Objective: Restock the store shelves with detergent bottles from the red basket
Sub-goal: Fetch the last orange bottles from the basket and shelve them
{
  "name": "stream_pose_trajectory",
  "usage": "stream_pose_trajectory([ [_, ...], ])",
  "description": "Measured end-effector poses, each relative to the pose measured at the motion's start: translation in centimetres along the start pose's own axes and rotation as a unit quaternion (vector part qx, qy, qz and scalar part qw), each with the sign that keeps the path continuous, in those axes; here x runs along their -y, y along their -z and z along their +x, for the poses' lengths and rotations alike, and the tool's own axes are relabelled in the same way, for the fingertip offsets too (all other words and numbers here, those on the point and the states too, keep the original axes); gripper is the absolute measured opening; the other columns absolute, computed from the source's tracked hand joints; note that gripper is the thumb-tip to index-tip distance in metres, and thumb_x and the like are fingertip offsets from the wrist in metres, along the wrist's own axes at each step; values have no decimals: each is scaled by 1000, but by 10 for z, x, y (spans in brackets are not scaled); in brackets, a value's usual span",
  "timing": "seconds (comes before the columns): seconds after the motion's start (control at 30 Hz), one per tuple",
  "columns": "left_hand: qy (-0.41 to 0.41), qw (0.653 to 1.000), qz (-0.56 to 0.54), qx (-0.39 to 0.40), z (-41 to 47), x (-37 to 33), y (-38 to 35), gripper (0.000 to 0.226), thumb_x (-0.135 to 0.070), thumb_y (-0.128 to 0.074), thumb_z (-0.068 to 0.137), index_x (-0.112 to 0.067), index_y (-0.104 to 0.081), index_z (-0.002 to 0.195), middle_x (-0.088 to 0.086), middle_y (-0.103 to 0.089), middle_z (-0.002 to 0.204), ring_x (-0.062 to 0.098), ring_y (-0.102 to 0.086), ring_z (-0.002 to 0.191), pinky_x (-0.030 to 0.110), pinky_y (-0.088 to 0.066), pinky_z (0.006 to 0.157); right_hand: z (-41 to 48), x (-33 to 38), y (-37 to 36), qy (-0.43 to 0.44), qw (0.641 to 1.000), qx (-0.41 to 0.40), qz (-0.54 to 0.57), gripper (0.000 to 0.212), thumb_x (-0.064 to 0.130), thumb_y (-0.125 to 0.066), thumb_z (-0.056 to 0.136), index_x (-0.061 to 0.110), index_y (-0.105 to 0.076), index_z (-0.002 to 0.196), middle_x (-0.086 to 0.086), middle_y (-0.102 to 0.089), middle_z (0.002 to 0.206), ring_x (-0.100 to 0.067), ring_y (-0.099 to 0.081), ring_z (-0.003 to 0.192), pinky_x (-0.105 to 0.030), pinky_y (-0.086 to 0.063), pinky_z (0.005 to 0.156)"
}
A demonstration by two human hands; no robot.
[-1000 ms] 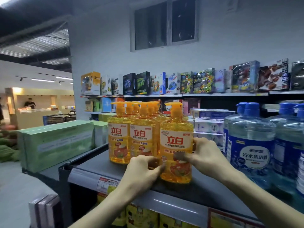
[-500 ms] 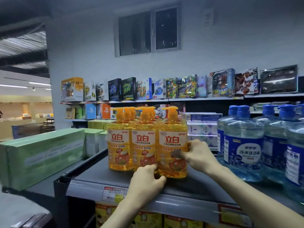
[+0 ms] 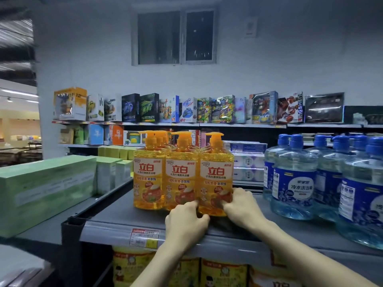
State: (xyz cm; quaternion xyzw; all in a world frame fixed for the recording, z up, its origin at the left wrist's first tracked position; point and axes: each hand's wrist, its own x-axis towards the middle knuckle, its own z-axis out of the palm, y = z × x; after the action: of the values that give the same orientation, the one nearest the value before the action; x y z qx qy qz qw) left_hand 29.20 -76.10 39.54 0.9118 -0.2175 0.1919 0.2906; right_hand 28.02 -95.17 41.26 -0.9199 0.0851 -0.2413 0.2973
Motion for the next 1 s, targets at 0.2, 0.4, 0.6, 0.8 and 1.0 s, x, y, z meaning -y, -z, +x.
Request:
stream_pose_trajectory([
  [0.2,-12,1000,28,1,1,3,-2,30,-49,-54,96,-29,-68,114,-7,-76,109,22,-70,105,34,-53,88,-9,7,-3,1,1000,-15,-3,36,57,-69,87,28,-77,108,5,-80,105,-21,-73,100,-39,-59,90],
  [0.4,-15,999,37,29,4,4,0,32,-49,-55,96,-27,-67,115,-3,-74,113,27,-68,110,35,-52,88,-8,5,-3,-23,999,4,-43,43,63,-66,86,28,-75,109,4,-79,106,-22,-73,102,-44,-60,93],
  [0.6,-14,998,12,54,6,4,7,27,-45,-57,95,-26,-69,112,-5,-74,109,23,-69,105,36,-57,89,-8,14,4,-73,988,28,-130,61,79,-57,83,31,-67,120,1,-74,116,-26,-70,107,-47,-59,92],
  [0.8,-24,986,-125,106,12,14,22,27,-25,-64,100,-22,-76,124,-11,-76,100,7,-72,85,23,-61,80,-35,30,28,-83,976,75,-185,72,79,-47,95,25,-58,141,-9,-66,140,-34,-63,127,-48,-53,103],
  [1.0,-59,989,-56,127,1,-14,26,40,-27,-63,100,-21,-68,139,-3,-73,128,16,-68,111,30,-56,98,-74,20,66,-69,964,87,-244,75,72,-41,100,21,-45,155,-15,-58,149,-38,-57,135,-49,-49,104],
])
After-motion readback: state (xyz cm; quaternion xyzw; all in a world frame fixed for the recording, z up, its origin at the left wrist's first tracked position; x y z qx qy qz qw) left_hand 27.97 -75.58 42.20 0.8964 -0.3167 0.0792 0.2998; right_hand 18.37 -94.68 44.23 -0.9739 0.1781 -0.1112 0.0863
